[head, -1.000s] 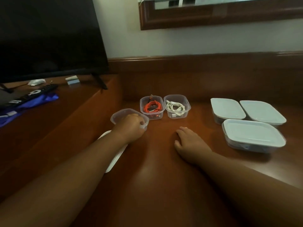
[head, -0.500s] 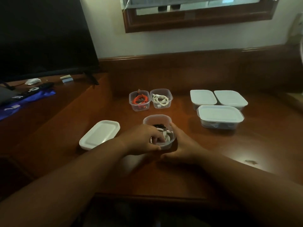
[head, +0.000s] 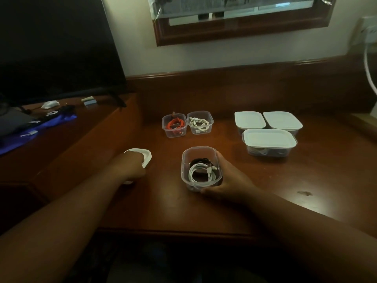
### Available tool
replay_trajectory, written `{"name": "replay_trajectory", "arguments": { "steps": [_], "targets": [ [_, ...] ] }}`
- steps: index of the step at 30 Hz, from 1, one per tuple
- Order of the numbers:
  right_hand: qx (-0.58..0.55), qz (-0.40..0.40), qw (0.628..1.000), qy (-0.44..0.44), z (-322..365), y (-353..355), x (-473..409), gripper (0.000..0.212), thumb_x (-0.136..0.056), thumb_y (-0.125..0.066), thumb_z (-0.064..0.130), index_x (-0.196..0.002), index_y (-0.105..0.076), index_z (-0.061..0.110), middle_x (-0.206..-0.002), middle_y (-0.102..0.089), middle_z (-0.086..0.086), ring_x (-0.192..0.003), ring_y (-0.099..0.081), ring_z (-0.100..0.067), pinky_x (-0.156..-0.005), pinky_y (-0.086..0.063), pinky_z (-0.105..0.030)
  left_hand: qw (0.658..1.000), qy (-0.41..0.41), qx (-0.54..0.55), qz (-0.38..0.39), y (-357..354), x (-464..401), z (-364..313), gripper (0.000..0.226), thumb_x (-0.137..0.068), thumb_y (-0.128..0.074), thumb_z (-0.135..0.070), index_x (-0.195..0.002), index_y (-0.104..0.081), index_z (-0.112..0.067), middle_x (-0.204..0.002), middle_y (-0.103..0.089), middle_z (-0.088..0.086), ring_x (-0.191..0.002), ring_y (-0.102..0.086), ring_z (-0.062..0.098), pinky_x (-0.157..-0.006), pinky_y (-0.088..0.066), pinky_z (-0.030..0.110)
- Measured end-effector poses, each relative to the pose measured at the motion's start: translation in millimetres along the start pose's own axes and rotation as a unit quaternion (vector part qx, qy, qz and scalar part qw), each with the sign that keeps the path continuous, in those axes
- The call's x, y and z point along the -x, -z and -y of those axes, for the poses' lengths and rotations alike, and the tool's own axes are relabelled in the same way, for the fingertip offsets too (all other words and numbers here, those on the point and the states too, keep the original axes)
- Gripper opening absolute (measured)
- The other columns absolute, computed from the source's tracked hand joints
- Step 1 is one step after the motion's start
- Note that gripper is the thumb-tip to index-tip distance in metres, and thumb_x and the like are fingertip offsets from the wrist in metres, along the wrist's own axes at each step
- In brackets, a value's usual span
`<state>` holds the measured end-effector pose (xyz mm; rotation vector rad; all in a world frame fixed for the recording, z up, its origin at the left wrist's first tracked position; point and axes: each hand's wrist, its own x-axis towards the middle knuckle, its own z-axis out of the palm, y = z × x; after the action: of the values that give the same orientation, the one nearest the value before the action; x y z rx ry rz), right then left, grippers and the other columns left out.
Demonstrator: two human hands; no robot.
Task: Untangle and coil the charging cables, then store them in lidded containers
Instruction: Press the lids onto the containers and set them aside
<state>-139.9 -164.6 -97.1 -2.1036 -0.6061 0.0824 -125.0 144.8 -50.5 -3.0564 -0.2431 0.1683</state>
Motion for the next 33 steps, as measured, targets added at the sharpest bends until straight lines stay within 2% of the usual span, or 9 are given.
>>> {"name": "replay_trajectory", "arguments": {
  "steps": [5, 8, 10, 16, 19, 22, 25, 29, 33],
  "targets": [
    [0.007, 0.003, 1.0, -0.001, 0.1, -0.7, -0.8, 0.11, -0.052, -0.087, 0.066, -0.143, -0.027, 0.054, -0.135, -0.054, 0.024, -0.123, -0.055, -0.003, -0.102, -0.05, -0.037, 1.0, 0.001, -0.012, -0.007, -4.9, -0.7, -0.4, 0.032, -0.086, -0.059, -0.019, -0.118, -0.065, -0.017, -0.12, -0.065, 0.005, -0.109, -0.061, 0.022, -0.08, -0.048, 0.027],
    [0.02, 0.001, 1.0, -0.005, -0.4, -2.1, -1.2, 0.113, -0.051, -0.085, 0.071, -0.145, -0.024, 0.052, -0.137, -0.053, 0.022, -0.124, -0.055, -0.005, -0.102, -0.05, -0.038, 0.999, -0.009, -0.038, -0.021, -3.4, 6.0, -7.2, 0.01, -0.084, -0.055, -0.01, -0.081, -0.055, -0.019, -0.082, -0.057, -0.007, -0.071, -0.052, 0.004, -0.056, -0.038, 0.021],
    [0.026, 0.003, 1.0, -0.012, -1.9, -2.5, -2.2, 0.117, -0.05, -0.084, 0.073, -0.147, -0.022, 0.051, -0.139, -0.052, 0.021, -0.125, -0.054, -0.006, -0.102, -0.05, -0.039, 0.999, -0.012, -0.033, -0.037, -3.0, 10.4, -13.1, 0.024, -0.083, -0.052, -0.003, -0.07, -0.04, -0.019, -0.068, -0.045, -0.009, -0.058, -0.039, -0.001, -0.047, -0.028, 0.018],
    [0.03, -0.005, 1.0, -0.002, -4.0, -2.3, -3.3, 0.112, -0.054, -0.085, 0.068, -0.146, -0.023, 0.051, -0.138, -0.053, 0.022, -0.124, -0.054, -0.004, -0.102, -0.05, -0.038, 0.999, -0.033, -0.032, -0.028, 0.6, 8.0, -13.3, 0.022, -0.073, -0.046, -0.001, -0.072, -0.036, -0.021, -0.068, -0.046, -0.007, -0.064, -0.048, 0.008, -0.051, -0.036, 0.024],
    [0.028, -0.003, 1.0, 0.003, -5.2, -2.7, -5.0, 0.109, -0.055, -0.086, 0.067, -0.144, -0.025, 0.052, -0.136, -0.054, 0.022, -0.123, -0.055, -0.004, -0.102, -0.05, -0.038, 0.999, -0.023, -0.043, 0.005, 3.1, 10.4, -14.1, 0.023, -0.064, -0.034, 0.001, -0.073, -0.037, -0.02, -0.064, -0.043, -0.005, -0.054, -0.043, 0.009, -0.05, -0.033, 0.023],
    [0.031, -0.009, 0.999, 0.003, -4.7, -2.8, -4.8, 0.11, -0.053, -0.085, 0.07, -0.144, -0.024, 0.054, -0.135, -0.055, 0.023, -0.122, -0.056, -0.004, -0.101, -0.051, -0.038, 0.999, -0.021, -0.022, -0.015, 9.9, 14.9, -22.1, 0.037, -0.071, -0.04, -0.001, -0.1, -0.056, -0.017, -0.087, -0.06, -0.001, -0.07, -0.057, 0.016, -0.064, -0.046, 0.027],
    [0.04, -0.012, 0.999, -0.005, -5.8, -3.0, -4.8, 0.115, -0.051, -0.084, 0.071, -0.146, -0.021, 0.052, -0.137, -0.053, 0.022, -0.124, -0.054, -0.004, -0.101, -0.05, -0.039, 0.998, -0.051, 0.014, -0.041, 22.5, 23.7, -45.9, 0.068, -0.084, -0.058, -0.013, -0.148, -0.041, -0.022, -0.136, -0.06, 0.008, -0.115, -0.062, 0.029, -0.091, -0.053, 0.037],
    [0.078, -0.007, 0.997, -0.018, -8.7, -3.4, -7.3, 0.129, -0.048, -0.085, 0.07, -0.151, -0.012, 0.043, -0.146, -0.047, 0.017, -0.131, -0.048, -0.008, -0.105, -0.047, -0.04, 0.984, -0.12, 0.099, -0.082, 34.4, 45.8, -94.7, 0.064, -0.085, -0.065, -0.019, -0.146, -0.046, -0.02, -0.13, -0.062, 0.009, -0.109, -0.061, 0.028, -0.076, -0.043, 0.029],
    [0.084, -0.011, 0.996, -0.022, -9.7, -6.4, -9.7, 0.127, -0.047, -0.085, 0.072, -0.151, -0.016, 0.044, -0.146, -0.047, 0.016, -0.131, -0.048, -0.008, -0.104, -0.048, -0.04, 0.97, -0.16, 0.157, -0.092, 35.7, 53.7, -132.1, 0.059, -0.087, -0.065, -0.017, -0.144, -0.05, -0.017, -0.141, -0.056, 0.008, -0.123, -0.056, 0.026, -0.086, -0.043, 0.024]
  ]
}}
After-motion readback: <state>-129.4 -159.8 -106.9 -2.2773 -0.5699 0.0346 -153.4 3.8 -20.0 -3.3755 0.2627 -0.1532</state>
